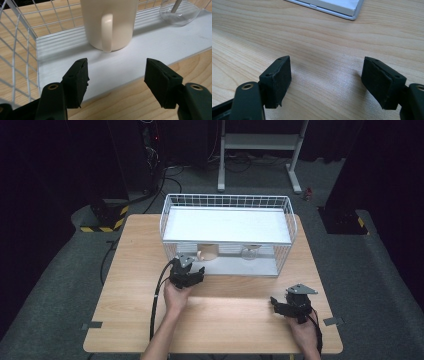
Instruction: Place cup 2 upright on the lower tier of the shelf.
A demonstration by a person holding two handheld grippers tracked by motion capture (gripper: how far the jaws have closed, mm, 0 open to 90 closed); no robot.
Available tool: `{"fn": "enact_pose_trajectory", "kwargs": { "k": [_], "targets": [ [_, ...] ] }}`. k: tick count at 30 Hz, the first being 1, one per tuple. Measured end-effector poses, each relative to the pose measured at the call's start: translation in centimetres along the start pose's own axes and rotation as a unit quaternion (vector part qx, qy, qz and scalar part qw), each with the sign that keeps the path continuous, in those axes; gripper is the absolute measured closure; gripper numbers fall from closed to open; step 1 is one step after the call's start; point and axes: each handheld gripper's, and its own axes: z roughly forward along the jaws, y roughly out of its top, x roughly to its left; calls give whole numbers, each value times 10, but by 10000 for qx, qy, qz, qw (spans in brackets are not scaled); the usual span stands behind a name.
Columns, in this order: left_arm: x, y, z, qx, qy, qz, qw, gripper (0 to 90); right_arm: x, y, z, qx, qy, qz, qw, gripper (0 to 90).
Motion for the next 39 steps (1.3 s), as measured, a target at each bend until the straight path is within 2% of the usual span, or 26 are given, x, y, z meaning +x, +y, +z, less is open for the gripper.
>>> {"fn": "enact_pose_trajectory", "kwargs": {
  "k": [12, 39],
  "targets": [
    [3, -5, -10, -92, -87, -168, 9998, 355, 0, 0, 0, 2, 0, 3, 10000, 240],
    [14, -14, -33, -161, -190, -340, 9991, 318, 0, 0, 0, 1, -2, 0, 10000, 240]
  ]
}}
